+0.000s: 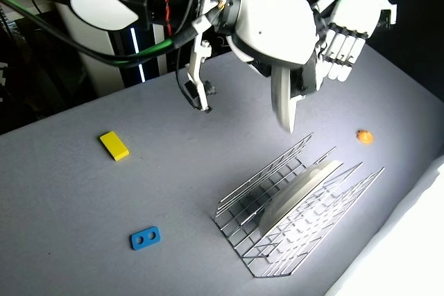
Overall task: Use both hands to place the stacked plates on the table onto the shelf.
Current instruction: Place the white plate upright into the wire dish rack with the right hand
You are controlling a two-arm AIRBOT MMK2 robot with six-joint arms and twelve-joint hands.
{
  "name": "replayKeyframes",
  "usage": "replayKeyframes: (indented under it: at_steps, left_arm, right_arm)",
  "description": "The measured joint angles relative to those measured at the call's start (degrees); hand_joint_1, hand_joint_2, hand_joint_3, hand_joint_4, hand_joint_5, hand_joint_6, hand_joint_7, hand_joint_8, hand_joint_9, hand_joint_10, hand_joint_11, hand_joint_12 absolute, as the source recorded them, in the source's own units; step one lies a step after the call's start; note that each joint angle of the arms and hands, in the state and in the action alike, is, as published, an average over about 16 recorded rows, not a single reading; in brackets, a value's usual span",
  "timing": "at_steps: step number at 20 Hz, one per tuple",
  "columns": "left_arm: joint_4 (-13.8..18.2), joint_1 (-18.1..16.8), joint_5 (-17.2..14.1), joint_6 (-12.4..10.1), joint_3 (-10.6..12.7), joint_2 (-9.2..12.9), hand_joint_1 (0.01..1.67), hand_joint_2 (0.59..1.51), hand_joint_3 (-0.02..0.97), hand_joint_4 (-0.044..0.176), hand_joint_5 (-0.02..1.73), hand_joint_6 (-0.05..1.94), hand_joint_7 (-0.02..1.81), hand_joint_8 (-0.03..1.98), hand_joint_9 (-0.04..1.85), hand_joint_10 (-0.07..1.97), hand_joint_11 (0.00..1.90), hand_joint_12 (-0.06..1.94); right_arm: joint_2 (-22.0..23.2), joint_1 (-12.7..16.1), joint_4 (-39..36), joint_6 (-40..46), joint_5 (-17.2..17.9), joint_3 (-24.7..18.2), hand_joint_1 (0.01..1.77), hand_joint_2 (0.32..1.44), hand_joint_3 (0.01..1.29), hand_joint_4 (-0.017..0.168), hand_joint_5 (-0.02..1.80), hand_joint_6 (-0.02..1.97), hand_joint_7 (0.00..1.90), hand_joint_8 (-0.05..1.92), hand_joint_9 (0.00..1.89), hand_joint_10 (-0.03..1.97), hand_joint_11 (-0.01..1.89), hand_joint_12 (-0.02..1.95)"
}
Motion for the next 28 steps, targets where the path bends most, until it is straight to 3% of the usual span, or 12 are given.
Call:
replayKeyframes:
  at_steps: [5, 13, 28]
  left_arm:
    - [-0.05, -0.96, -5.70, 1.71, -1.26, -0.03, 0.02, 1.115, 0.005, 0.002, 0.04, 0.01, 0.03, 0.00, 0.02, 0.01, 0.01, 0.01]
    - [2.61, -4.76, -10.64, 2.13, -3.80, 0.37, 0.02, 1.116, 0.004, 0.002, 0.05, 0.01, 0.03, 0.00, 0.02, 0.01, 0.01, 0.01]
    - [13.04, -21.81, -15.89, 0.32, -5.92, 2.37, 0.01, 1.113, 0.005, 0.002, 0.04, 0.01, 0.02, 0.00, 0.02, 0.01, 0.02, 0.01]
  right_arm:
    - [0.47, 0.65, -0.03, 5.71, 0.30, 1.74, 1.24, 1.00, 0.01, -0.002, 0.94, 0.85, 1.03, 1.14, 1.05, 1.03, 0.93, 1.28]
    - [0.58, 0.72, 1.00, 10.47, 0.43, 4.17, 1.25, 1.00, 0.01, -0.002, 0.94, 0.87, 1.03, 1.12, 1.04, 1.03, 0.91, 1.30]
    - [-0.32, -1.31, 7.09, 12.00, 0.81, 8.80, 1.25, 1.00, 0.01, -0.005, 0.95, 0.87, 1.04, 1.08, 1.04, 1.01, 0.90, 1.36]
